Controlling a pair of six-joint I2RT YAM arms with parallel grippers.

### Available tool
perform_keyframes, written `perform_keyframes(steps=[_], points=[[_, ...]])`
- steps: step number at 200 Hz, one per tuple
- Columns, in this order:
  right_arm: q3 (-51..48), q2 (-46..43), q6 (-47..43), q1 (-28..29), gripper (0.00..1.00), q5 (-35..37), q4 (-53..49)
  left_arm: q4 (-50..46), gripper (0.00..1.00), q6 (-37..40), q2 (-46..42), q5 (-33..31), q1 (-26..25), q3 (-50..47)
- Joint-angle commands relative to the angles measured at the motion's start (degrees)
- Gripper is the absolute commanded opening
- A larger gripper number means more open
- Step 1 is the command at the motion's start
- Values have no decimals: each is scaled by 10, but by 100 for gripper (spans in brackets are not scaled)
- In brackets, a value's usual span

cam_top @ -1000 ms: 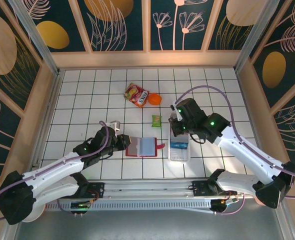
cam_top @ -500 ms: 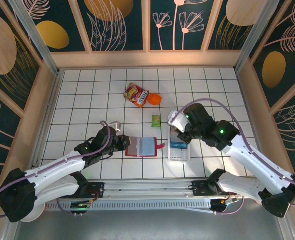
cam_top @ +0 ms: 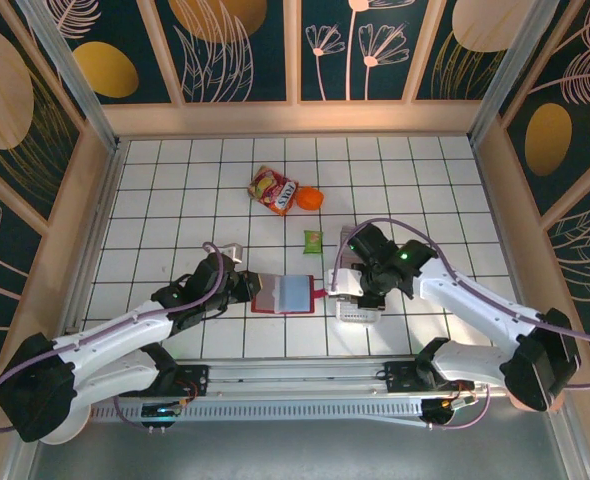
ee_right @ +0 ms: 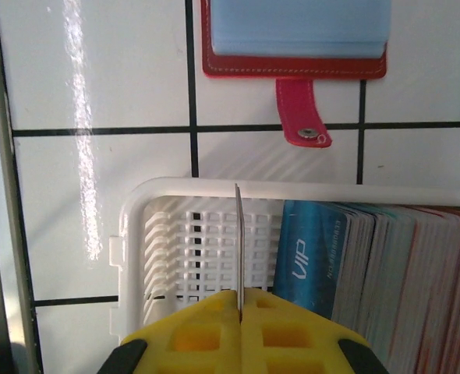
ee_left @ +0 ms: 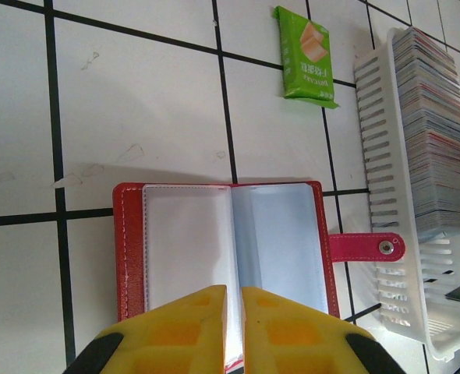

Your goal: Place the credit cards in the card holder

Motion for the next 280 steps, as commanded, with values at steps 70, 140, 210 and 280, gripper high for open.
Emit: perform_keyframes(steps=[70, 140, 210, 280], points=[[-33, 19, -60, -25, 0, 54, 30, 6, 13, 4, 13, -2, -1, 4], [-55, 24, -47, -26, 0, 45, 76, 13, 13, 0, 16, 1, -1, 0], [-94, -22, -69, -22, 9, 94, 141, 20, 13, -3, 18, 8, -1, -7], [-115, -52, -86, -14, 32, 94, 152, 28, 14, -7, 22, 9, -1, -11]])
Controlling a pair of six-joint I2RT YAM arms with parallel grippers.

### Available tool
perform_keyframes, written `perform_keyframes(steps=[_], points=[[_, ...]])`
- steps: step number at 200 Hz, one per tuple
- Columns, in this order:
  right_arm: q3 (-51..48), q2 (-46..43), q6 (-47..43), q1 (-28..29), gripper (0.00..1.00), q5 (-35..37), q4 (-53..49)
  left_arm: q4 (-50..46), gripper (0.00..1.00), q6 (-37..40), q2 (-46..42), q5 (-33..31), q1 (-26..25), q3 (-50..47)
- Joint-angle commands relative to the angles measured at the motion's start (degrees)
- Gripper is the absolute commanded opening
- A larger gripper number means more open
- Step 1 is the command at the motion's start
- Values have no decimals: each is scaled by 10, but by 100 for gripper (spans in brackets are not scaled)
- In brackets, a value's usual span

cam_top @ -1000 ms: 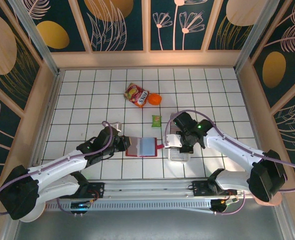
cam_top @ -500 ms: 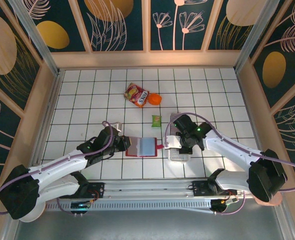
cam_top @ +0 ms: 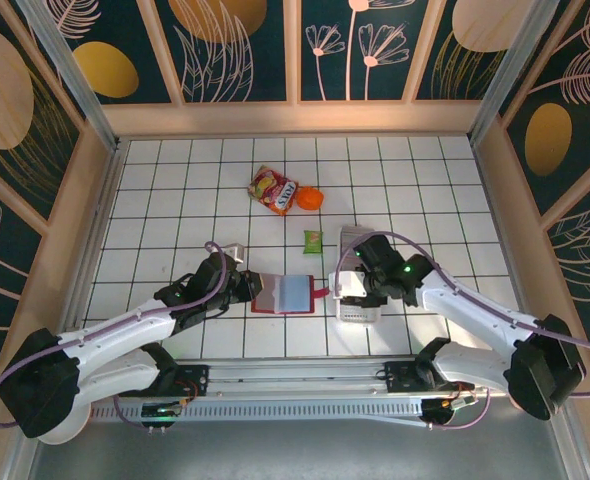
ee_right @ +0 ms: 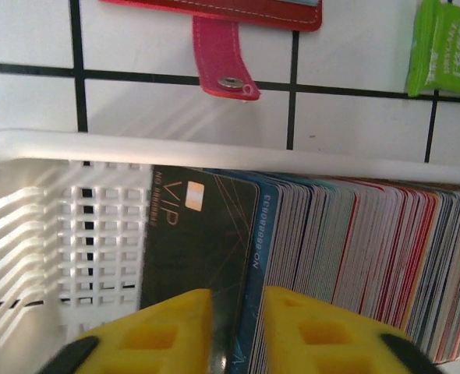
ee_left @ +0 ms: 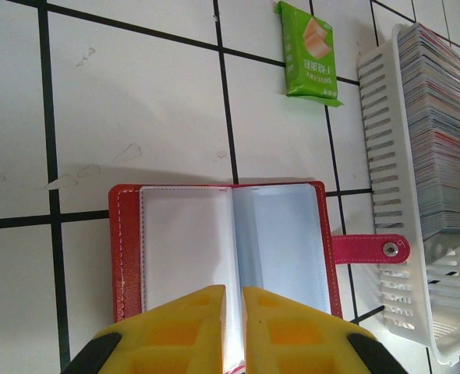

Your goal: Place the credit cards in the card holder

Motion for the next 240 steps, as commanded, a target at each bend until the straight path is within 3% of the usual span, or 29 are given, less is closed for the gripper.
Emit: perform_keyframes(steps=[1, 58, 164, 240], points=[[-16, -13, -17, 4, 33, 12, 8, 12, 14, -7, 5, 7, -1, -10], [-33, -24, -32, 9, 99, 36, 46, 10, 14, -9, -1, 4, -1, -12], [-34, 74, -49, 35, 99, 84, 116, 3, 15, -7, -19, -8, -1, -23], [-52, 72, -82, 31, 99, 144, 169, 7, 15, -8, -14, -10, 0, -25]])
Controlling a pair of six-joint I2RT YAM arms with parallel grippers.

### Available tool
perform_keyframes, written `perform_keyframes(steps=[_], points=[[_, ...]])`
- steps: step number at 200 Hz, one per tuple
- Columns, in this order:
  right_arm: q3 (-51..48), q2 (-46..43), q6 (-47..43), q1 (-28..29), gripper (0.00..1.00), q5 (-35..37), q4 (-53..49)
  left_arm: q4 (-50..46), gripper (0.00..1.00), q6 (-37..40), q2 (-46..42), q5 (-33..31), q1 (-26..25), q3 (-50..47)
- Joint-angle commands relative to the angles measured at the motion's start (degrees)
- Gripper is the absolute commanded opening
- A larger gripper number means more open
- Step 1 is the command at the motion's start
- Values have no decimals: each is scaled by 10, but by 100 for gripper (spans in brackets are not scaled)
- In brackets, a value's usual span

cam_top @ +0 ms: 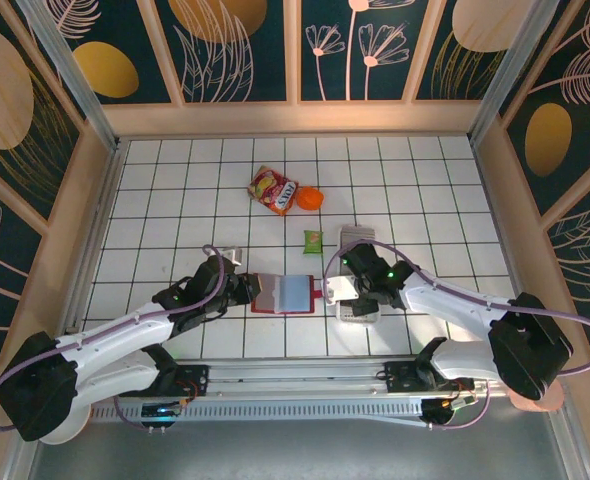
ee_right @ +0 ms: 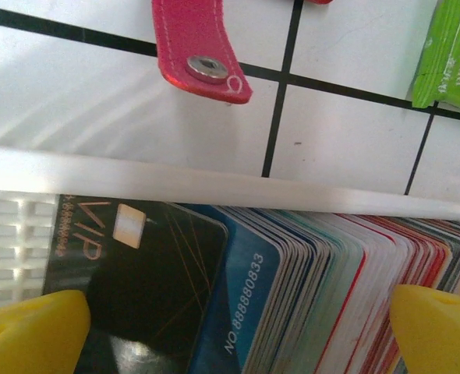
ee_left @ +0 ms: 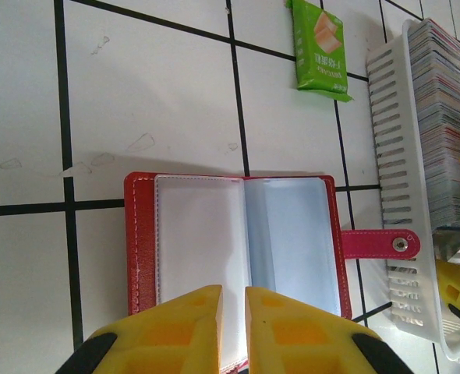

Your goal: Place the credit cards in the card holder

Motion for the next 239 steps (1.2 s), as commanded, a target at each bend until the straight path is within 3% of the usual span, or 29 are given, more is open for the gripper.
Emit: perform_keyframes(steps=[1, 182, 239], points=[[-12, 0, -22, -5, 99, 41, 38, 6, 15, -4, 0, -7, -1, -8], [5, -35, -18, -8, 63, 19, -18, 6, 14, -11, -4, -1, -1, -8], [3, -50, -15, -8, 48, 7, -30, 9, 13, -12, 1, 4, -1, -5]])
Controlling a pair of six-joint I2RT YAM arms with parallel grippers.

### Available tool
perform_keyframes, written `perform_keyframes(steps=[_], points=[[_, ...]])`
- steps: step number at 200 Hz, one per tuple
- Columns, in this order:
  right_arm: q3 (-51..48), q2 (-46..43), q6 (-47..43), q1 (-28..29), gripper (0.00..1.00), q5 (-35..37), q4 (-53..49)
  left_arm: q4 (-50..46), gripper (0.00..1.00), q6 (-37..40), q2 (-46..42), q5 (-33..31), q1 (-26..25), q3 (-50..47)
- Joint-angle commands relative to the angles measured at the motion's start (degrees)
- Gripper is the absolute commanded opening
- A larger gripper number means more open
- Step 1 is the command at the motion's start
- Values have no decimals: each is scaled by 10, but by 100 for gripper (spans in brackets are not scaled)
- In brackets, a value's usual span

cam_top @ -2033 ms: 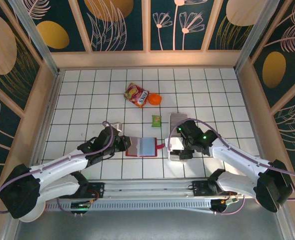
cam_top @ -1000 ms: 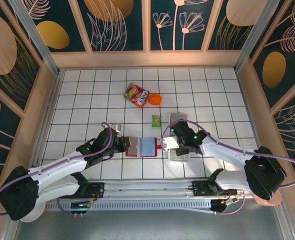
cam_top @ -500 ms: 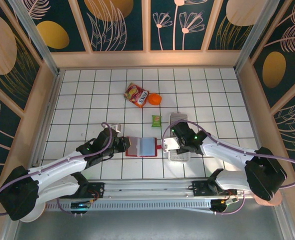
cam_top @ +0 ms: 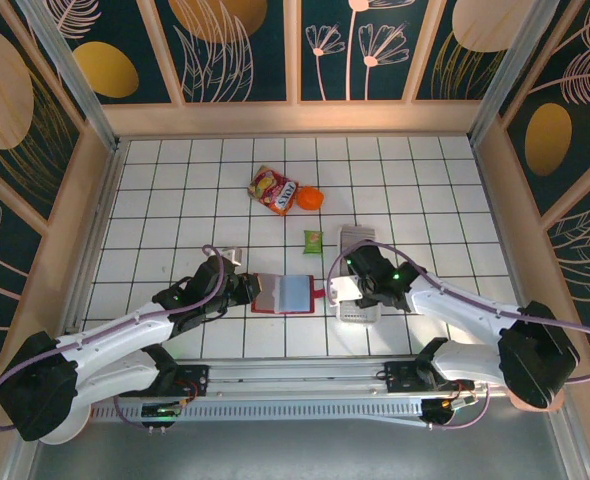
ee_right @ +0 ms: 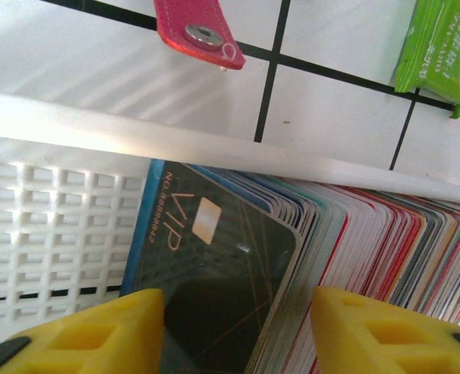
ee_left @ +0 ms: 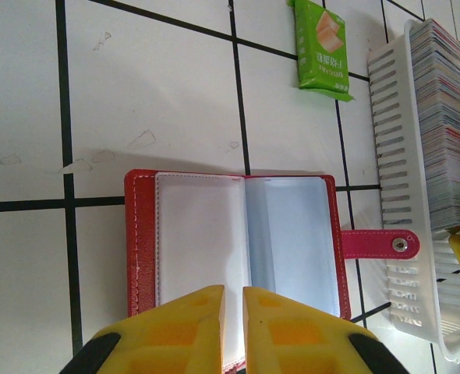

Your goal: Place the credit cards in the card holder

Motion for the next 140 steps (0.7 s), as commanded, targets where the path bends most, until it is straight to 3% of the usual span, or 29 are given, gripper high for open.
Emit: perform_keyframes(steps=[1, 37, 140], points=[[5, -15, 1, -6, 48, -1, -6, 9, 13, -5, 0, 2, -1, -4], [5, -21, 2, -5, 43, -8, -9, 8, 13, -6, -2, 4, -1, -4], [-2, -37, 0, -6, 42, -6, -1, 8, 12, -9, -4, 6, -1, -4]])
